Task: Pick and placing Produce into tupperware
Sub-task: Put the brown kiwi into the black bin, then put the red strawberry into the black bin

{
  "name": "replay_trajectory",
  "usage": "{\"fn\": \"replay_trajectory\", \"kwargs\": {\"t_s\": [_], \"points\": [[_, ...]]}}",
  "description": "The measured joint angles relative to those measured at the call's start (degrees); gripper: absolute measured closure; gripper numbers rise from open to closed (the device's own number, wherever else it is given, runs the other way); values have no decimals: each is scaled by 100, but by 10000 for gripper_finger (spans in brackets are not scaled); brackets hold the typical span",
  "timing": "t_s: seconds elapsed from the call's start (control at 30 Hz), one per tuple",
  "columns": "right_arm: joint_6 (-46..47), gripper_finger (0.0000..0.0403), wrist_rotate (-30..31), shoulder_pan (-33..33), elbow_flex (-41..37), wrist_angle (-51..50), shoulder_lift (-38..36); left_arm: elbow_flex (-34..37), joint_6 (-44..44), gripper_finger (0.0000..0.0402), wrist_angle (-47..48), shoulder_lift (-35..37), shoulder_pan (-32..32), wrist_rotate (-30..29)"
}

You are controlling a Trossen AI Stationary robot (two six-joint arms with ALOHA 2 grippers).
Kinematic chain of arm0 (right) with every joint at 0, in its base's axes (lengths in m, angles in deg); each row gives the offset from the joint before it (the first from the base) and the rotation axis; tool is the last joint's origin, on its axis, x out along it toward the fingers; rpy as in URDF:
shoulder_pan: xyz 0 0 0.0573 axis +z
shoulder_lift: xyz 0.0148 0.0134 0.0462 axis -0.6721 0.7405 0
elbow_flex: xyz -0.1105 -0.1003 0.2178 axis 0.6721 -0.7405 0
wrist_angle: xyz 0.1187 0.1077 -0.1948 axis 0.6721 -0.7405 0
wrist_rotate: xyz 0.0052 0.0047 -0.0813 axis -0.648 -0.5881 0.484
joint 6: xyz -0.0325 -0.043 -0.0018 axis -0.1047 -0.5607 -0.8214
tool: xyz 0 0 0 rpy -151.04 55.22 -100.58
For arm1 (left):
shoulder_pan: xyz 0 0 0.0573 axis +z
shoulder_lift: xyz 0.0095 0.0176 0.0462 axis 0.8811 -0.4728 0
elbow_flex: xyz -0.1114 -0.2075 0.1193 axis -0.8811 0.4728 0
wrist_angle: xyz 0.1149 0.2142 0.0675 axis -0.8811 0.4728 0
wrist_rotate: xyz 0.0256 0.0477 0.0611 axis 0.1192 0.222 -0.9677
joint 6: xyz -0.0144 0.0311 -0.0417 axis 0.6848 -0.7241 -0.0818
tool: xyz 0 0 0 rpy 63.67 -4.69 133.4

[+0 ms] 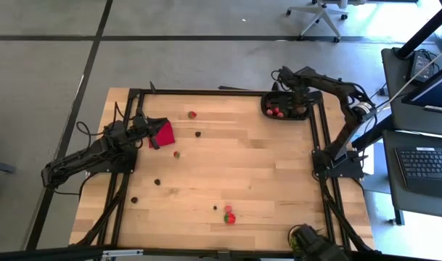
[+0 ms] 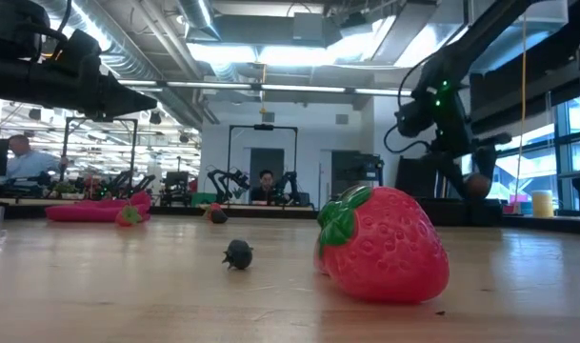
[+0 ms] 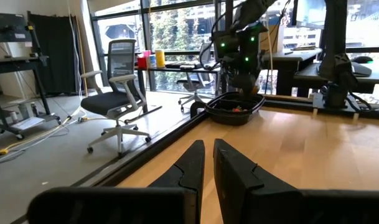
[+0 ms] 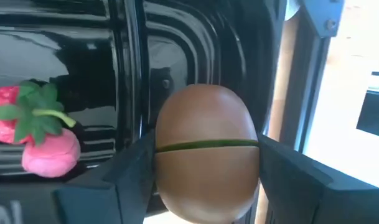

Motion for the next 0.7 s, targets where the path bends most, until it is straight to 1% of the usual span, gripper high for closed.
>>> {"fn": "replay_trajectory", "kwargs": {"t_s": [0.2,0.33,0.63,0.7], "points": [[-279,150,1,7,0,4,90,-2,0,374,0,2,0,0],[-262,146,2,9,2,-55,91,-2,0,374,-1,0,0,-1],[-289,98,-6,9,4,-58,91,-1,0,374,-1,0,0,-2],[-291,91,-83,9,7,-60,91,-1,0,374,-1,2,0,0]]}}
